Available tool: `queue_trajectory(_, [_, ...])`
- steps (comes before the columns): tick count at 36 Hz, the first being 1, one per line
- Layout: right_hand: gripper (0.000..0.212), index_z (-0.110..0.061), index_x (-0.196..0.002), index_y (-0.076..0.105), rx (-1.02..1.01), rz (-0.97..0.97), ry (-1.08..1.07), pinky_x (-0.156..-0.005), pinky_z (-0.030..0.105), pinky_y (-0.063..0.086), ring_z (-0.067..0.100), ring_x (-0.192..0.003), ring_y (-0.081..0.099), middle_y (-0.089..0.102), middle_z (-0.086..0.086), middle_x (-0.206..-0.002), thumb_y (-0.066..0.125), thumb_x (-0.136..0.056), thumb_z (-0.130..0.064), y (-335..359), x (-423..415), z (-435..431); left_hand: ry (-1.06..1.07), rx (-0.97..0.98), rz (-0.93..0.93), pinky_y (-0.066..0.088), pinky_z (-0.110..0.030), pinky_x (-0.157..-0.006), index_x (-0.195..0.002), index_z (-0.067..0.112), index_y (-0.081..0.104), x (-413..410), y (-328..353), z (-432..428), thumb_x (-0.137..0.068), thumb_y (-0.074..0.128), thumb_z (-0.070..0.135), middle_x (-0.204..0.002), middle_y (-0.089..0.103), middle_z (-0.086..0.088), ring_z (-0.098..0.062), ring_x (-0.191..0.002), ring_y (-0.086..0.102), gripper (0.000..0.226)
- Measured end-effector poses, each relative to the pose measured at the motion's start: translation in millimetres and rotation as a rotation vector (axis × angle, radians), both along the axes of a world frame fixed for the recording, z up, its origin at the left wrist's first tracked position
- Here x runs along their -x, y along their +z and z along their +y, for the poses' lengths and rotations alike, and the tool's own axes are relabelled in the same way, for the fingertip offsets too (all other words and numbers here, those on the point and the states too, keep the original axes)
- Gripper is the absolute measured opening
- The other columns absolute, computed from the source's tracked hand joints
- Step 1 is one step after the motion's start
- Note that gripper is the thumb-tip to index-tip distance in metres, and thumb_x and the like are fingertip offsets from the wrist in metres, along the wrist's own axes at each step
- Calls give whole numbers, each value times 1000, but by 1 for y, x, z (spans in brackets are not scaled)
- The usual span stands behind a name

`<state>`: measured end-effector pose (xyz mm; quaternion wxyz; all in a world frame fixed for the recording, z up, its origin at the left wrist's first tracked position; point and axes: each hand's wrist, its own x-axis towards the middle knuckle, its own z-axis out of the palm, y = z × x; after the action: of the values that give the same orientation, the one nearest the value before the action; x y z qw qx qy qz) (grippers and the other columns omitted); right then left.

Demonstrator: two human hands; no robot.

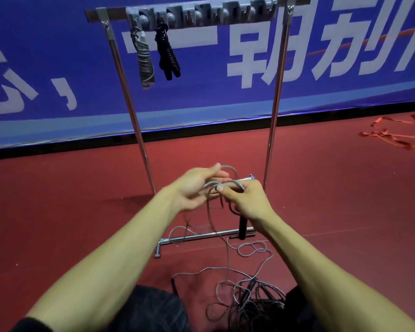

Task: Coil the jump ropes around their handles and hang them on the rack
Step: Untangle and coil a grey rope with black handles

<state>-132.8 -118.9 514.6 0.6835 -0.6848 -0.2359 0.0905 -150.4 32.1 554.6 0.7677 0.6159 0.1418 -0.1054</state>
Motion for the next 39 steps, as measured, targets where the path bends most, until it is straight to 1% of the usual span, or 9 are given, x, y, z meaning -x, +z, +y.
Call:
queue_trajectory(3, [8,-3,-89,76,0,-62,-12,-60,10,39,-6,-56,52,66,-17,-61,69,-86,0,4,0,-4,215,222,-10,54,-30,-65,-87,3,58,5,-7,-9,-104,39,21,-70,71,-9,-19,-63,70,31])
queue_trajectory(11, [24,-17,-65,68,-47,37,-115,-50,13,31,2,-45,38,48,-11,-48,70,-88,-10,-7,-4,-20,621,114,-153,53,-23,-45,-86,13,52,-8,18,28,-104,35,12,-42,37,2,-9,-34,41,24])
queue_trajectory(14, [21,-12,-67,67,-48,14,-116,-51,11,33,0,-46,40,49,-13,-46,70,-88,-7,-6,-3,-16,433,-411,-15,56,-28,-53,-112,11,53,-13,17,38,-103,43,20,-77,55,-5,-16,-61,56,16])
queue_trajectory(16, [19,-12,-69,69,-58,16,-128,-51,11,32,-1,-46,40,50,-14,-47,70,-88,-7,-2,-6,-13,242,-968,110,53,-40,-88,-142,4,33,-14,9,39,-100,50,35,-128,50,-17,-32,-106,60,55])
queue_trajectory(18, [17,-11,-72,69,-79,24,-123,-50,12,31,-1,-47,39,51,-14,-48,69,-88,-8,2,-12,-11,124,-1140,-80,34,-38,-111,-149,4,20,-8,8,29,-99,52,34,-145,33,-21,-33,-128,45,66])
queue_trajectory(22, [20,-13,-71,69,-75,-2,-75,-52,13,31,-2,-50,42,55,-13,-50,67,-89,-5,12,-15,-9,-344,-983,-440,47,-28,-87,-110,14,65,8,9,15,-104,44,23,-89,68,0,-7,-84,58,23])
queue_trajectory(25, [23,-16,-69,68,-67,19,-55,-52,21,29,5,-51,40,53,-10,-53,67,-90,-6,16,-16,-9,-341,-1005,-488,37,-21,-65,-74,8,63,11,7,14,-104,44,24,-66,59,4,-2,-58,47,39])
queue_trajectory(34, [25,-14,-71,60,-93,59,102,-50,22,31,10,-50,33,40,10,-64,58,-95,-9,13,-19,-20,-279,-564,-342,34,-13,-48,-76,12,56,11,11,11,-100,50,13,-61,57,1,-5,-51,43,25])
queue_trajectory(39, [16,-8,-76,58,-131,52,196,-49,17,31,6,-47,33,45,-4,-58,60,-92,-3,13,-25,-23,-248,-593,-306,53,-24,-70,-87,6,60,12,17,16,-101,49,16,-83,68,0,-9,-80,63,20])
